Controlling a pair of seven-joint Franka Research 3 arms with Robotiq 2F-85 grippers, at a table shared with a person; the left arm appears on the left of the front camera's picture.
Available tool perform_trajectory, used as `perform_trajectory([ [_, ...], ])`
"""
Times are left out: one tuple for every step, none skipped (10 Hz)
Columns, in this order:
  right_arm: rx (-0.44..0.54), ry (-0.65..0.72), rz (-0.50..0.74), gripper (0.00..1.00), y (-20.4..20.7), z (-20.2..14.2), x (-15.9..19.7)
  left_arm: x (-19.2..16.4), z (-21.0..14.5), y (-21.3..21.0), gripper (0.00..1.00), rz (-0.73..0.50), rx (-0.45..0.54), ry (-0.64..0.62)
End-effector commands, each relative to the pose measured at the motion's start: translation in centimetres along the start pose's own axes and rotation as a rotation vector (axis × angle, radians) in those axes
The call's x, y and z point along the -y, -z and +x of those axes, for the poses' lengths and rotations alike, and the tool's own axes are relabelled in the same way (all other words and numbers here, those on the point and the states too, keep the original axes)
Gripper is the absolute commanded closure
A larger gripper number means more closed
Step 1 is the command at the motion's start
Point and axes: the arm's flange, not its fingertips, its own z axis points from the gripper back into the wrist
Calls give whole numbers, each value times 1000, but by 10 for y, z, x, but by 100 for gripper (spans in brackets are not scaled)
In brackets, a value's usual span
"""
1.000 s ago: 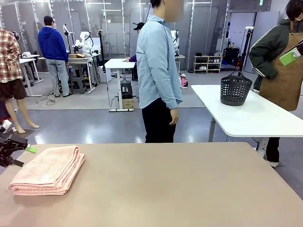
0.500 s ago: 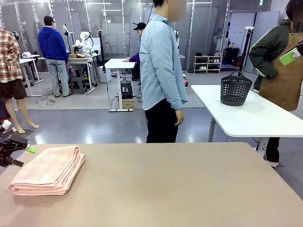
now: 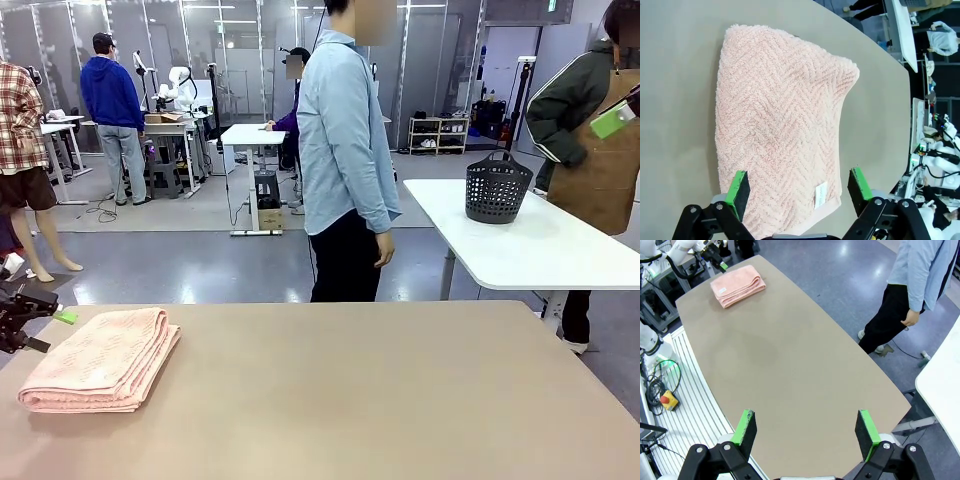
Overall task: Fold the towel.
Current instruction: Pick up the 100 cm Hotel Towel and place it on the left side of the table.
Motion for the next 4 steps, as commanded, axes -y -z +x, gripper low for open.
perform_trajectory([
  [-7, 15, -8, 0, 0, 1, -1, -1, 4, 0, 0, 5, 3, 2],
  [-7, 15, -8, 0, 0, 1, -1, -1, 4, 0, 0, 5, 3, 2],
  [-7, 15, -8, 0, 0, 1, -1, -1, 4, 0, 0, 5, 3, 2],
  [-7, 15, -8, 0, 0, 1, -1, -1, 4, 0, 0, 5, 3, 2],
])
